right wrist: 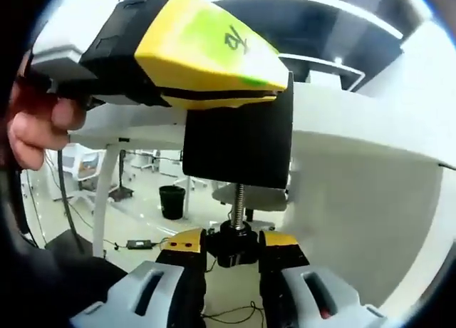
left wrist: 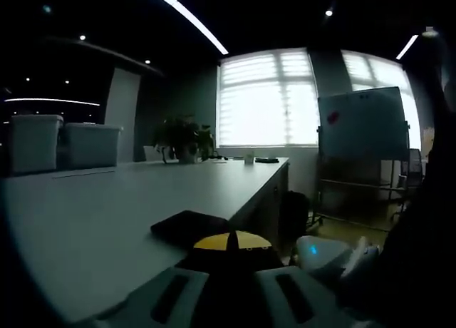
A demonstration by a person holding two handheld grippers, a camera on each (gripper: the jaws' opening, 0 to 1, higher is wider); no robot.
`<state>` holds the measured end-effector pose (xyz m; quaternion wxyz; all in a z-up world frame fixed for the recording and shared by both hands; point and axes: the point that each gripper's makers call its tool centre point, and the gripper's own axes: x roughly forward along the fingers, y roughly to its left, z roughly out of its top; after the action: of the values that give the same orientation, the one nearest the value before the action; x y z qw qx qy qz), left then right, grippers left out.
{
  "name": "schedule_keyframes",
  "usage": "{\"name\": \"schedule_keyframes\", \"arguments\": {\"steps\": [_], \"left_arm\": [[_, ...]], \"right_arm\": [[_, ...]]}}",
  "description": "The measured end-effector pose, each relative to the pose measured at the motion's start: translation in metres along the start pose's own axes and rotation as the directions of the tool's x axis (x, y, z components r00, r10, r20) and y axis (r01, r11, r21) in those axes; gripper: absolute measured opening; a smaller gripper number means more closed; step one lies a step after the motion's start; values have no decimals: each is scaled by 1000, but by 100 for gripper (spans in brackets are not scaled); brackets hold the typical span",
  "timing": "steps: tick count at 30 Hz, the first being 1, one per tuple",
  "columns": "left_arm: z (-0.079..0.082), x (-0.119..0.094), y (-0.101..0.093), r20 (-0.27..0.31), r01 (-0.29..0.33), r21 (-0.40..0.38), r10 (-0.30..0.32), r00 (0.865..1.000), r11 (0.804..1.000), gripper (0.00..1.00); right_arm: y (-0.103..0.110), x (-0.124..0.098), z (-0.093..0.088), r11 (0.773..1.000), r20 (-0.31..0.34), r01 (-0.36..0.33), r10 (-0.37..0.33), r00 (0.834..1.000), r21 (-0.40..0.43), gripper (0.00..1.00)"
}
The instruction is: Clamp the fixed fixture on the desktop, loosen the retaining clip, secure it to the edge of the desk, and tighten the retaining clip.
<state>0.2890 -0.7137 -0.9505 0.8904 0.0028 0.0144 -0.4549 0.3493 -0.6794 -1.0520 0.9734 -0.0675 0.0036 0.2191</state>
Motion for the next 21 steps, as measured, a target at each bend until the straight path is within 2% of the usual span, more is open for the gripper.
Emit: {"name": "schedule_keyframes", "arguments": {"steps": [3, 5, 7, 9, 11, 12, 13, 14, 15, 16, 17, 18, 21], "left_arm": [[0, 0, -1, -4, 0, 1, 0, 1000, 1000, 1], [-1, 1, -1, -13, -2, 14, 2, 1000, 1000, 1], [-2, 1, 0, -18, -11, 24, 12, 1000, 1000, 1], [-2, 1, 0, -19, -17, 26, 17, 1000, 1000, 1], [-2, 2, 1, -19, -18, 26, 19, 1000, 999, 1], [-3, 2, 1, -24, -16, 29, 17, 1000, 999, 1], [-3, 2, 1, -26, -16, 29, 17, 1000, 999, 1], [-3, 2, 1, -28, -18, 29, 19, 999, 999, 1], [-3, 2, 1, -29, -20, 30, 21, 999, 999, 1], [-3, 2, 1, -31, -22, 31, 23, 999, 999, 1], [-3, 2, 1, -32, -24, 33, 25, 999, 999, 1], [-3, 3, 1, -34, -25, 33, 26, 999, 999, 1], [-4, 2, 1, -38, -25, 37, 26, 999, 999, 1]], "right_arm": [[3, 1, 1, 996, 11, -87, 87, 996, -3, 26], [6, 1, 0, 987, 8, -160, 160, 987, 15, 26], [8, 2, 0, 971, 0, -240, 240, 971, 5, 26], [12, 1, 0, 943, 0, -330, 330, 944, 42, 26], [15, 0, 0, 909, -3, -414, 415, 910, 32, 26], [17, -2, 1, 882, -5, -471, 471, 882, 13, 26], [18, -2, 0, 866, -6, -499, 500, 866, 19, 26], [21, -4, 1, 835, -12, -549, 549, 835, 35, 26], [22, -4, 1, 816, -14, -577, 578, 816, 28, 26], [24, -5, 0, 790, -20, -610, 612, 791, 58, 26], [23, -5, 0, 776, -28, -625, 629, 777, 84, 26], [21, -2, -1, 775, -34, -629, 631, 775, 60, 26], [20, 3, -2, 758, -36, -649, 651, 758, 62, 26]]}}
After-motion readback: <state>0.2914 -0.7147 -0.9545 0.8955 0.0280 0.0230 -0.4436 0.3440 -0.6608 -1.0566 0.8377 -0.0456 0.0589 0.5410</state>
